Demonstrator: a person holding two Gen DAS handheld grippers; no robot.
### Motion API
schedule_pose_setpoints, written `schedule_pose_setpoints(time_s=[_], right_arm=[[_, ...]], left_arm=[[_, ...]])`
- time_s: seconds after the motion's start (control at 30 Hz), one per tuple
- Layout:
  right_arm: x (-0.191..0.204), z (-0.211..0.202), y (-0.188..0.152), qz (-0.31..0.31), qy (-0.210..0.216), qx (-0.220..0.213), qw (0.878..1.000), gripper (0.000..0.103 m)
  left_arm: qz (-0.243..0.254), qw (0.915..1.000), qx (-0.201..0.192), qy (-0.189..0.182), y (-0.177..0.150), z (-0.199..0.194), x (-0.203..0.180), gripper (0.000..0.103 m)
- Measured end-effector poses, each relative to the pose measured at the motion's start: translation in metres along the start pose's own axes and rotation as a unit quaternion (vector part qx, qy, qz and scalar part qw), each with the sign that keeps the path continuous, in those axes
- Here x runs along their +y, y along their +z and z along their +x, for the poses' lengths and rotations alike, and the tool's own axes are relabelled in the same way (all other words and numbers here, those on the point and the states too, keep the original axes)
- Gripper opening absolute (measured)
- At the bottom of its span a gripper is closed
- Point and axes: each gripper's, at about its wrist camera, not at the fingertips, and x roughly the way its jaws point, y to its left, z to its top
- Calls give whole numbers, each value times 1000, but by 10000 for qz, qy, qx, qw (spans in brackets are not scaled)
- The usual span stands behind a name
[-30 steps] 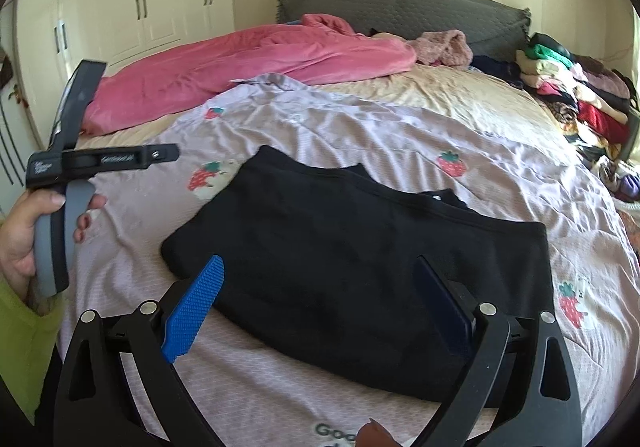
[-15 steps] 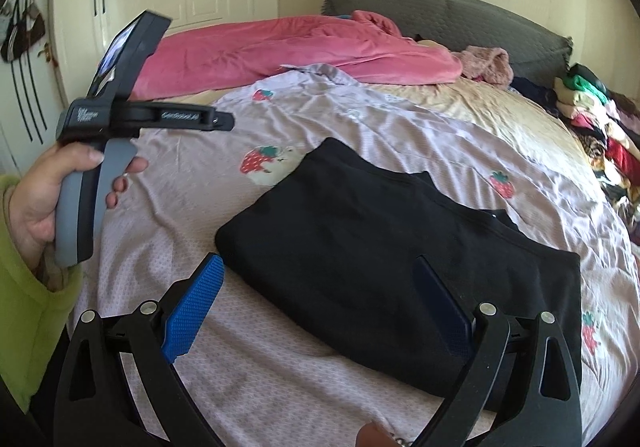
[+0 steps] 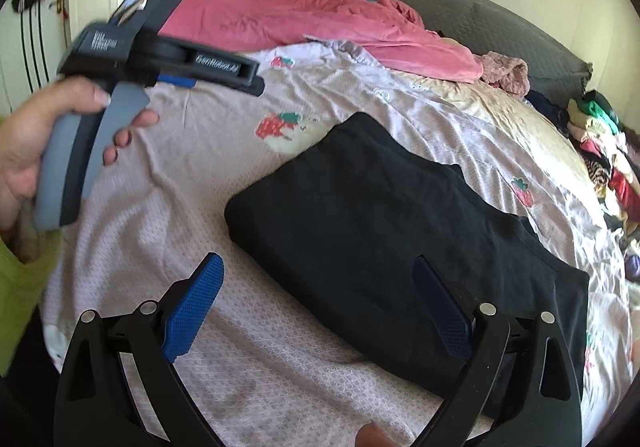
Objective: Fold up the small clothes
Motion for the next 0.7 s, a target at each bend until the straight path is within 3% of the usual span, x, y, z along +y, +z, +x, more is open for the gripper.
schedule_pose_setpoints(time_s=[0.53,0.7], right_arm=[[7,51,-6,-419,-279,375,9980,95],[10,62,-4,-634,-628,309,9955,95]], left_arm=[[249,9994,222,-23,-8,18,-18,93],[302,9992,264,13,-9,21,-21,93]])
